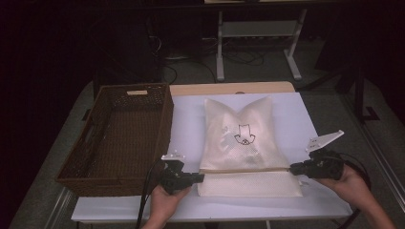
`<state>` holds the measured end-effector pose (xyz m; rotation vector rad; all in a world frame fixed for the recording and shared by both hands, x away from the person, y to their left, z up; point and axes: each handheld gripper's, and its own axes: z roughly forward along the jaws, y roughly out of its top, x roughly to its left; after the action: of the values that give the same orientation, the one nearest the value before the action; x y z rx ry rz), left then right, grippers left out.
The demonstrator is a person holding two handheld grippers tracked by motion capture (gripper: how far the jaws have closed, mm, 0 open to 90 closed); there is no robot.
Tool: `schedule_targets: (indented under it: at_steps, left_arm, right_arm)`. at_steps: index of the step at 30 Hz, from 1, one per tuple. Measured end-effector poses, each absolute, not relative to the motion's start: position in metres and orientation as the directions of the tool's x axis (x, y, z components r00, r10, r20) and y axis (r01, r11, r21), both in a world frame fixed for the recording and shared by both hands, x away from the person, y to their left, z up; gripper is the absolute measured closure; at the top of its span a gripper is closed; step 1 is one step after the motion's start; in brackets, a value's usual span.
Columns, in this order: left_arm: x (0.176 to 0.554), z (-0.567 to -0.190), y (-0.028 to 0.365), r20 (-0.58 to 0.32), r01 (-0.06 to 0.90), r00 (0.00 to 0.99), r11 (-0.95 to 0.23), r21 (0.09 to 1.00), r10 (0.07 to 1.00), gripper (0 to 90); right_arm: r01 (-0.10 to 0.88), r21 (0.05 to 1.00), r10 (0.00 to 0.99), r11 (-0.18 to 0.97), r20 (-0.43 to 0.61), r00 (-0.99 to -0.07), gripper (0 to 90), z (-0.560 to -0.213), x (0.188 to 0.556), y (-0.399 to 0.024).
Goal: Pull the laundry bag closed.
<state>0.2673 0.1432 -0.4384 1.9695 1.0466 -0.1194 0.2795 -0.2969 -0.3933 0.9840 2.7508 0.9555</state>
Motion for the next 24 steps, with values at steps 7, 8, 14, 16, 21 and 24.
schedule_targets:
  at_steps: [7, 8, 14, 16, 21, 24]
  left_arm:
    - [0.262, -0.438, 0.143, -0.418, 0.691, 0.647, -0.257, 0.676, 0.638, 83.4]
    - [0.261, -0.438, 0.144, -0.421, 0.691, 0.645, -0.252, 0.678, 0.637, 82.1]
    - [0.25, -0.433, 0.143, -0.362, 0.65, 0.661, -0.26, 0.715, 0.657, 65.8]
    - [0.246, -0.431, 0.143, -0.338, 0.631, 0.668, -0.262, 0.73, 0.663, 60.0]
    - [0.239, -0.43, 0.148, -0.322, 0.598, 0.678, -0.241, 0.765, 0.661, 46.6]
    - [0.237, -0.429, 0.151, -0.288, 0.581, 0.681, -0.257, 0.773, 0.673, 40.4]
  right_arm:
    - [0.544, 0.594, 0.596, 0.593, 0.131, -0.793, 80.6, -0.394, 0.276, -0.296]
    - [0.538, 0.598, 0.593, 0.594, 0.126, -0.795, 79.9, -0.394, 0.275, -0.295]
    - [0.522, 0.663, 0.595, 0.536, 0.142, -0.791, 66.8, -0.392, 0.267, -0.291]
    - [0.529, 0.67, 0.608, 0.521, 0.143, -0.781, 64.1, -0.394, 0.266, -0.289]
    - [0.532, 0.712, 0.633, 0.457, 0.16, -0.758, 49.7, -0.401, 0.262, -0.284]
    - [0.53, 0.725, 0.644, 0.44, 0.157, -0.749, 42.3, -0.404, 0.26, -0.281]
